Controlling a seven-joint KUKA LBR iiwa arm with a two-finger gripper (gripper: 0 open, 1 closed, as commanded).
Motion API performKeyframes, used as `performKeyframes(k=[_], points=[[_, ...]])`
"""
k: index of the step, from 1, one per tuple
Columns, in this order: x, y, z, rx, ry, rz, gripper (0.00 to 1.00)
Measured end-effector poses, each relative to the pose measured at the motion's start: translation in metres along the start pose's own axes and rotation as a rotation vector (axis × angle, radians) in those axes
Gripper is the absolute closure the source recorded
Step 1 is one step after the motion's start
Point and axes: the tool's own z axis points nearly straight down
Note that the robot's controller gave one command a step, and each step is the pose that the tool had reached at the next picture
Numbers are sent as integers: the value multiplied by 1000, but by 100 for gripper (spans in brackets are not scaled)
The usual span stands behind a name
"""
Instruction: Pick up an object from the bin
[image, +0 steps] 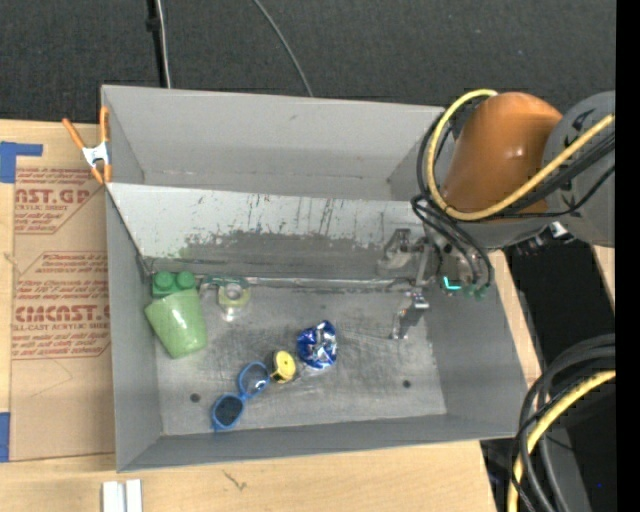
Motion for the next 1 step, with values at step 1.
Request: performKeyframes(k=[1], points=[[7,75,53,-2,-3,-331,0]])
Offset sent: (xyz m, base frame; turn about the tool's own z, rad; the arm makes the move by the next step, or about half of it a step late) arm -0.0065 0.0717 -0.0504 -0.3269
